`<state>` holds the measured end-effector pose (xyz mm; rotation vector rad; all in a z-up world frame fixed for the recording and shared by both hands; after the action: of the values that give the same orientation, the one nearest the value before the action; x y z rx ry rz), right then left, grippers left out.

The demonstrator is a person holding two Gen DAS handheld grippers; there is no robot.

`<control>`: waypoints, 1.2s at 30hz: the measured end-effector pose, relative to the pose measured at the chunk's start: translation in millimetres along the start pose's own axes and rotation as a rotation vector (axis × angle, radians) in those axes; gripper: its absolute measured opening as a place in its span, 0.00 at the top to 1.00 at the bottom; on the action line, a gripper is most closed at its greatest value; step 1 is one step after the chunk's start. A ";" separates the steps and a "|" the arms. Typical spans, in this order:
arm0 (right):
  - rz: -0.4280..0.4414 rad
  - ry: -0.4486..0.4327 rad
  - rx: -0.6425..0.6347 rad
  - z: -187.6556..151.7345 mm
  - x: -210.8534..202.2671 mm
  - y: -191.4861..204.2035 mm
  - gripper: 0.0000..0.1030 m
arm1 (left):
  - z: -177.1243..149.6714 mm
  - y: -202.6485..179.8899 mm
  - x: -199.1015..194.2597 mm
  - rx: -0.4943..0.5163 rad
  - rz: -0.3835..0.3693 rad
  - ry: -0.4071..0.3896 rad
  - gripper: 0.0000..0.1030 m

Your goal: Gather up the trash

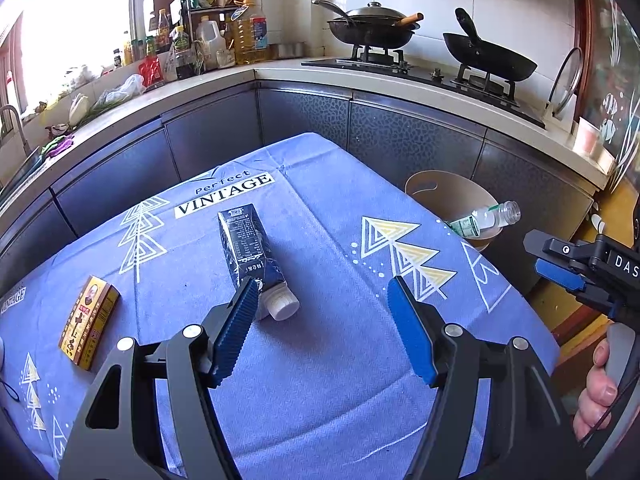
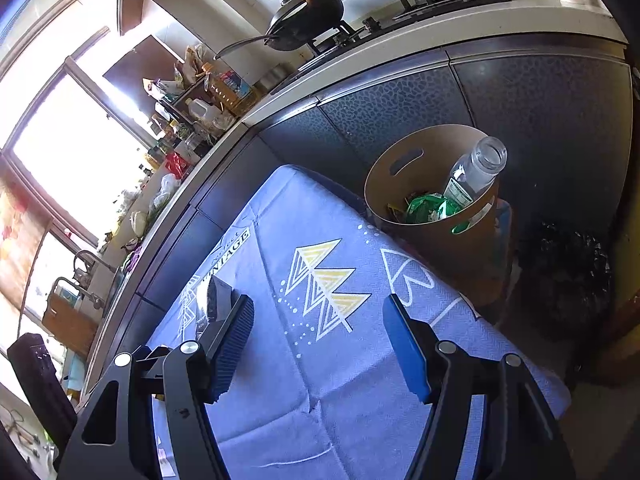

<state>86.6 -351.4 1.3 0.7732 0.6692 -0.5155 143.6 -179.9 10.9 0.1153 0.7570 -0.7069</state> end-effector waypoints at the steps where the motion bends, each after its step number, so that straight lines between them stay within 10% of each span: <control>1: 0.001 0.001 -0.001 0.1 0.2 -0.2 0.34 | -0.4 0.0 0.1 0.000 0.000 0.001 0.35; 36: 0.004 0.011 -0.027 -5.8 6.0 8.3 0.34 | -10.9 10.1 12.1 -0.025 0.004 0.043 0.35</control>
<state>94.0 -343.0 -2.3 0.7528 0.6831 -0.4979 149.7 -175.1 -6.6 0.1097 0.8062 -0.6932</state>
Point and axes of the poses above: each gripper's, at about its wrist camera, not at the fingertips, and x roughly the way its jaws point, y to its left, z to its top, the point moved 5 cm from there along x, roughly the way its jaws point, and after that the axes turned 14 degrees about -z, right-handed, at the moved point
